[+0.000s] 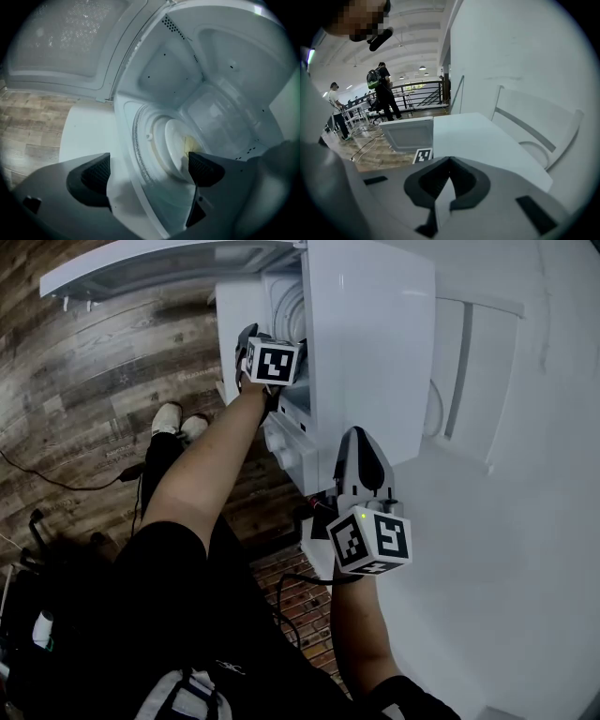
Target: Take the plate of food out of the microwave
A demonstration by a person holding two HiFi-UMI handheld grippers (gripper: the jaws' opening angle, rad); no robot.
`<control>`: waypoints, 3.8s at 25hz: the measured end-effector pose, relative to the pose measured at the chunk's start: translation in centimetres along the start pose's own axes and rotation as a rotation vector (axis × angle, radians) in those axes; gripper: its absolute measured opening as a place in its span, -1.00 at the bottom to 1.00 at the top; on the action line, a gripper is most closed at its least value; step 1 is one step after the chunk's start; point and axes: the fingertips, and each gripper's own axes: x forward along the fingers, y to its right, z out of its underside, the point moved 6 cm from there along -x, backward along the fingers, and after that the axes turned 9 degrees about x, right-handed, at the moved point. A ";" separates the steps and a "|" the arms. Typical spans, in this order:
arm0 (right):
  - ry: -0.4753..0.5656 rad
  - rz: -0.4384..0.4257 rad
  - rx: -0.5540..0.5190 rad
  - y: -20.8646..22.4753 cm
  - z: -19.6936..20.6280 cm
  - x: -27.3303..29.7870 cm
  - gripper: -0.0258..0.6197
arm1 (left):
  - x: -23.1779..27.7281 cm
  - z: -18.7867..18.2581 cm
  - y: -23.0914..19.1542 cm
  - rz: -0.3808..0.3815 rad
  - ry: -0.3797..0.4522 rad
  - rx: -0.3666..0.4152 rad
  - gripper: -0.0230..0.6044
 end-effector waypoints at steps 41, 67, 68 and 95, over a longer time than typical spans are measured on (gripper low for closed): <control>-0.050 -0.046 0.096 -2.8 -1.5 1.0 -0.88 | -13.5 2.7 -4.0 0.456 0.119 -0.598 -0.89; 0.181 -0.053 0.287 -7.3 -7.5 -10.3 -0.88 | -41.6 -10.2 0.3 0.419 0.160 -0.535 -0.89; 0.207 -0.051 0.271 -7.3 -8.0 -11.2 -0.88 | -42.3 -10.8 0.9 0.416 0.173 -0.528 -0.89; 0.507 -0.090 0.188 -8.8 -14.8 -23.9 -0.88 | -52.7 -16.2 12.8 0.573 0.245 -0.651 -0.89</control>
